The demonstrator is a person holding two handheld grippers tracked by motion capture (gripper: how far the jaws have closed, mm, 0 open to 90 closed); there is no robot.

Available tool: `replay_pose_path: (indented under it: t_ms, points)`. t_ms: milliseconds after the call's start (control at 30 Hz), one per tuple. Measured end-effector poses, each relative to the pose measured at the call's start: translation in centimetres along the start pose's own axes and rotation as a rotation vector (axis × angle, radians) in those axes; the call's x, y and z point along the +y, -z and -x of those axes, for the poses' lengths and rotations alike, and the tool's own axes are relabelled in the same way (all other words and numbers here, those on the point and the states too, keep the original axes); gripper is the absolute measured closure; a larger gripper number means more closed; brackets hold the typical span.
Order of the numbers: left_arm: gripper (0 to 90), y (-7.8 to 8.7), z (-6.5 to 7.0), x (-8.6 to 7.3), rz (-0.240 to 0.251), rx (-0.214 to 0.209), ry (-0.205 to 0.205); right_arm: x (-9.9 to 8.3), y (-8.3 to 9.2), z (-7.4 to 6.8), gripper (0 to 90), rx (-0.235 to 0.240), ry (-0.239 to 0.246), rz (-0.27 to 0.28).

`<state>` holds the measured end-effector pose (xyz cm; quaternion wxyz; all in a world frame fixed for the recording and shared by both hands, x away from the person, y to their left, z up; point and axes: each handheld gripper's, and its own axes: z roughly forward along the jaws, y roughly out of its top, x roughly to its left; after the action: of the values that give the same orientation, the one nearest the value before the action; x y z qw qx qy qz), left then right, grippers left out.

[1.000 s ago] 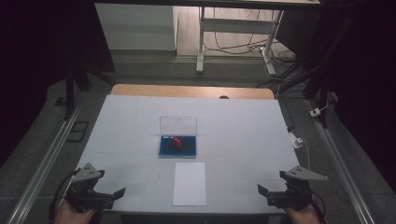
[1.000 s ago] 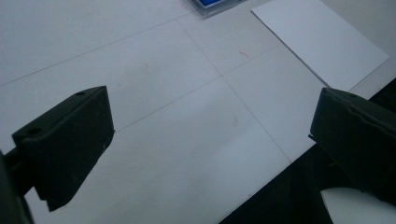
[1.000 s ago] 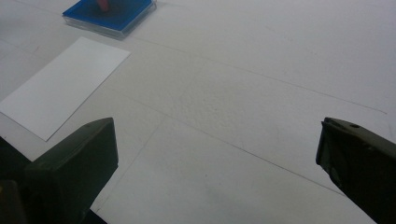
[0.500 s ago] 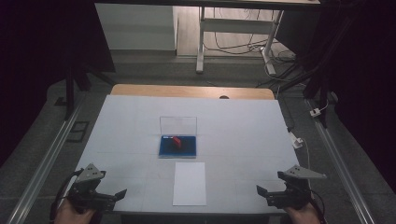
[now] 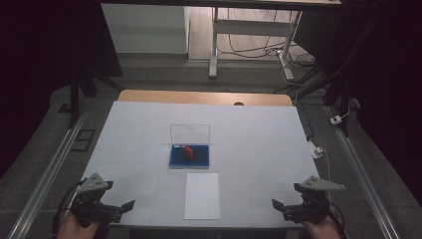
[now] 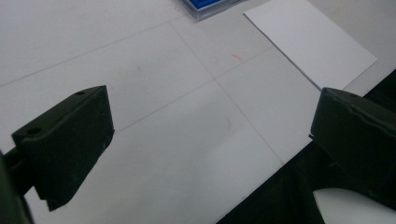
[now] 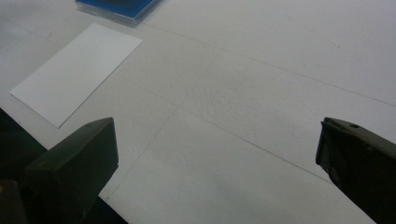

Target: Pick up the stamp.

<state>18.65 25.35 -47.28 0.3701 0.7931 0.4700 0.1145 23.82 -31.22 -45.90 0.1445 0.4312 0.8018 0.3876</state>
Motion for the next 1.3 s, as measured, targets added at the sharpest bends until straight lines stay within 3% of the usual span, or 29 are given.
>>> replay_pose_path:
  t_ms: [300,633,867,1067,1300]
  points:
    - [0.0,-0.1,0.2,0.5,0.024,-0.03,-0.029,0.0,0.0,0.0,0.0,0.002,0.014,-0.009]
    - [0.0,-0.6,0.2,1.6,0.033,-0.026,-0.057,0.0,-0.1,-0.1,0.0,0.008,0.016,-0.012]
    - [0.0,-1.9,0.3,2.4,0.041,-0.059,-0.113,0.0,-0.1,-0.1,0.0,0.009,0.017,-0.013]
    - [0.0,-3.0,0.2,2.9,0.057,-0.084,-0.121,0.0,-0.1,0.0,0.0,0.011,0.013,-0.012]
    - [0.0,-4.2,0.4,3.8,0.037,-0.111,-0.125,0.0,-0.1,0.0,0.0,0.011,0.011,-0.013]
